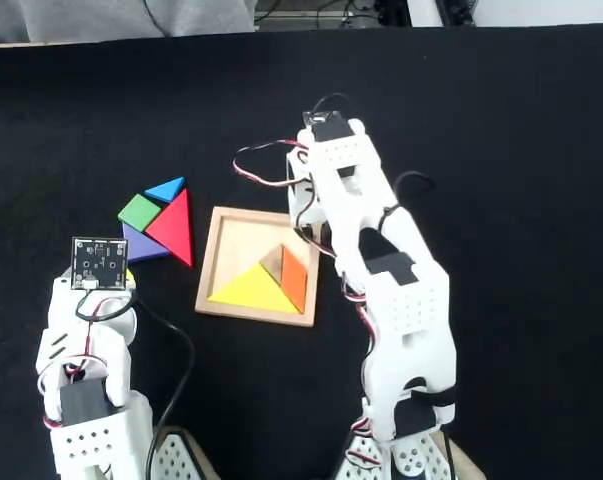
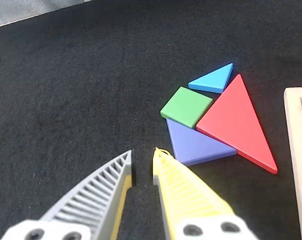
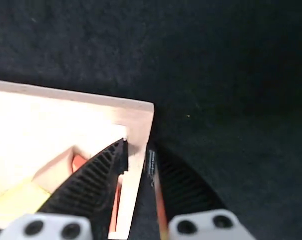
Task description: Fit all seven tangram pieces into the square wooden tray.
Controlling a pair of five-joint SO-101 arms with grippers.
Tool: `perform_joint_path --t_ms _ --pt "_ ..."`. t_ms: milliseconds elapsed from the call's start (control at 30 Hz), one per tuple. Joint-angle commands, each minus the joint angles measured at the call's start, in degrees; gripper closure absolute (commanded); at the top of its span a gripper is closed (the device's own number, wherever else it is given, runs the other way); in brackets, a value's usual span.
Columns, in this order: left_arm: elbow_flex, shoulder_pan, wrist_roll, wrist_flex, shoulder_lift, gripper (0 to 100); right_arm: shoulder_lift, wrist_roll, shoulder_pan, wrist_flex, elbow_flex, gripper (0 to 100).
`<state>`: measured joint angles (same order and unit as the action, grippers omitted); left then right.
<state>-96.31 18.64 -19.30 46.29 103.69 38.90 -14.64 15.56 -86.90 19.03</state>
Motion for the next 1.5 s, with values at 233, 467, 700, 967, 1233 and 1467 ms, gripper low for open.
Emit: perform_joint_path --t_ms 233,467,700,967,1233,1467 --pt "-1.10 -0.22 -0.09 -0.35 0.44 92 2.95 7.30 0.09 -3.69 13.93 98.0" --pt "-1.10 -0.13 0.00 -0.35 0.44 92 3.03 10.46 -1.32 -6.68 18.95 97.6" --pt "-1.10 0.04 0.35 -0.79 0.44 92 3.56 9.14 -1.32 -6.59 18.95 96.9" --pt "-1.10 11.47 7.91 -6.59 0.70 91 5.93 9.23 -1.32 -6.68 19.56 79.8" --pt "9.27 1.71 4.13 7.82 0.35 77 -3.65 9.23 -1.23 -12.57 18.86 83.8" --pt "21.14 -1.01 -1.05 12.57 -1.67 80 -8.13 9.32 -1.58 -11.16 11.38 83.9"
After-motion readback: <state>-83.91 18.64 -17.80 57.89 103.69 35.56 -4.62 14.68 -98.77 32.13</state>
